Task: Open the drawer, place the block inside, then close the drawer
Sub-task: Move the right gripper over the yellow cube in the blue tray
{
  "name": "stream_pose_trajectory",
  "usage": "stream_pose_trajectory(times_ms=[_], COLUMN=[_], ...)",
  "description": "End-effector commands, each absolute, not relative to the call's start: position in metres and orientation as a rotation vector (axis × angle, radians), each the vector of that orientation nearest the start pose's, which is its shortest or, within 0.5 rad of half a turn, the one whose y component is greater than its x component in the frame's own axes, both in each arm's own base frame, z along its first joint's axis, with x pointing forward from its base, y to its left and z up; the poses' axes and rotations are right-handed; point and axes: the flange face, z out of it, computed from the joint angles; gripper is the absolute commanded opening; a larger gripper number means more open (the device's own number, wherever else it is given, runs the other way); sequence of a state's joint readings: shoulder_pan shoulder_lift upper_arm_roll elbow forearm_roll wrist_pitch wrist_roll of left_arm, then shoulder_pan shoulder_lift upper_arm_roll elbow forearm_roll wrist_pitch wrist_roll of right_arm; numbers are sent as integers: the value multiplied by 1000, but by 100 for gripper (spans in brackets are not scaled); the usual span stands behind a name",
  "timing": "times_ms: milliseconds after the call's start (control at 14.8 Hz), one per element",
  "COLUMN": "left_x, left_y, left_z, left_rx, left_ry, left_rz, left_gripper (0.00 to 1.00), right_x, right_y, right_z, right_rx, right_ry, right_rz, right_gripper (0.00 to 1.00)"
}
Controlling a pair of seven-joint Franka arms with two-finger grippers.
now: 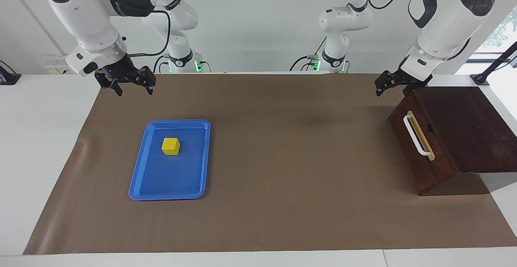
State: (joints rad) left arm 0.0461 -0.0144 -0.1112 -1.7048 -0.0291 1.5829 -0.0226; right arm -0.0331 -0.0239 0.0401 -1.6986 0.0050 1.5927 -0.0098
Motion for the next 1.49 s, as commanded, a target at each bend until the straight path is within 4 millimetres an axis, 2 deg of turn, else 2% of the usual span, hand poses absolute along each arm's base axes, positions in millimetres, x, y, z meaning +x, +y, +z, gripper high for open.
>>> stream_pose_trajectory(times_ms=[0, 135, 406, 473, 676, 879, 1082, 1352, 1420], left_x=[548, 548, 547, 545, 545, 550, 562, 582, 585], left_y=[-41, -41, -40, -39, -43, -55, -48, -49, -44], left_z=[572, 572, 569, 565, 559, 532, 510, 466, 459], left_rx=[-3170, -3169, -3147, -3144, -3134, -3003, -2930, -2817, -2815], left_ry=[45, 47, 53, 51, 64, 163, 198, 263, 248], left_rz=[156, 156, 122, 131, 101, 56, 15, 10, 7], left_gripper=[100, 100, 100, 100, 100, 100, 100, 100, 100], right_x=[544, 542, 543, 548, 565, 590, 604, 618, 619], right_y=[4, -1, 5, 6, 2, -5, -1, -4, -12], right_z=[582, 588, 588, 588, 564, 542, 520, 488, 481], right_rx=[-3142, -3143, -3121, -3117, -3102, -3041, -2944, -2479, -2357], right_ry=[-19, -15, -10, 35, 289, 688, 1021, 1679, 1791], right_rz=[113, 89, 72, 11, 44, 90, 118, 252, 289], right_gripper=[100, 100, 100, 100, 100, 98, 97, 96, 96])
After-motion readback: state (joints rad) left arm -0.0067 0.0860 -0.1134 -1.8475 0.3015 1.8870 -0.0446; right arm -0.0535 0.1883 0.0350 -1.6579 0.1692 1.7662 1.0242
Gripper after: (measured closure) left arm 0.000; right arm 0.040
